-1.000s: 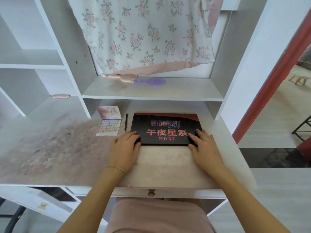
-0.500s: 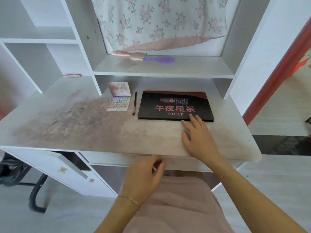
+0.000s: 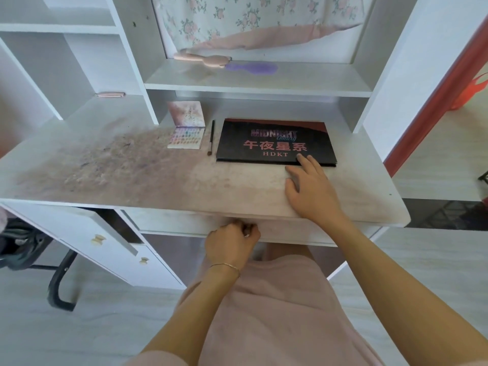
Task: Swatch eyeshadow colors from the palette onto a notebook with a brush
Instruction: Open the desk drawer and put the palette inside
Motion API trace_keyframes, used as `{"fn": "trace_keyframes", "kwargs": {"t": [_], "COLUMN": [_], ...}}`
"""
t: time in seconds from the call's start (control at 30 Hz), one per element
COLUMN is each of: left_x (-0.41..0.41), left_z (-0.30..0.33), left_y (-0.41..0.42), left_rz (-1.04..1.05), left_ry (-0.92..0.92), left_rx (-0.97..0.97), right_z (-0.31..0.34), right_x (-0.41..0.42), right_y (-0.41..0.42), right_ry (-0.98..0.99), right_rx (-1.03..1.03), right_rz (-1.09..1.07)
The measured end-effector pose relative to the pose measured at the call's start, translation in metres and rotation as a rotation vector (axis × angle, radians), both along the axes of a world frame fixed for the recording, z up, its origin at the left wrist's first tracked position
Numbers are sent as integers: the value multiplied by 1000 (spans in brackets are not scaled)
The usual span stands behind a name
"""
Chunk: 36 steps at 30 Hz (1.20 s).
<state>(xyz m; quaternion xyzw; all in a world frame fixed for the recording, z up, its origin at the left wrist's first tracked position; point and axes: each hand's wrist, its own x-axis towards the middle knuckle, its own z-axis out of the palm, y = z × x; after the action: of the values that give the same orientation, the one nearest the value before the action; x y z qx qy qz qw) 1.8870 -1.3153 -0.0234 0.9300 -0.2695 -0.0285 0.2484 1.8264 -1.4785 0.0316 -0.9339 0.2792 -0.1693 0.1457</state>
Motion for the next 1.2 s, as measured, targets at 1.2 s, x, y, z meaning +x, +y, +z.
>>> {"fn": "trace_keyframes", "kwargs": {"t": [1.2], "left_x": [-22], "left_z": [98], "left_y": [94], "left_rz": [-430], "left_ry": [-128], "left_rx": [-91], "right_z": [12], "right_x": [-6], "right_y": [17], "right_ry": [-176], "right_rx": [134], "right_rz": [-26]}}
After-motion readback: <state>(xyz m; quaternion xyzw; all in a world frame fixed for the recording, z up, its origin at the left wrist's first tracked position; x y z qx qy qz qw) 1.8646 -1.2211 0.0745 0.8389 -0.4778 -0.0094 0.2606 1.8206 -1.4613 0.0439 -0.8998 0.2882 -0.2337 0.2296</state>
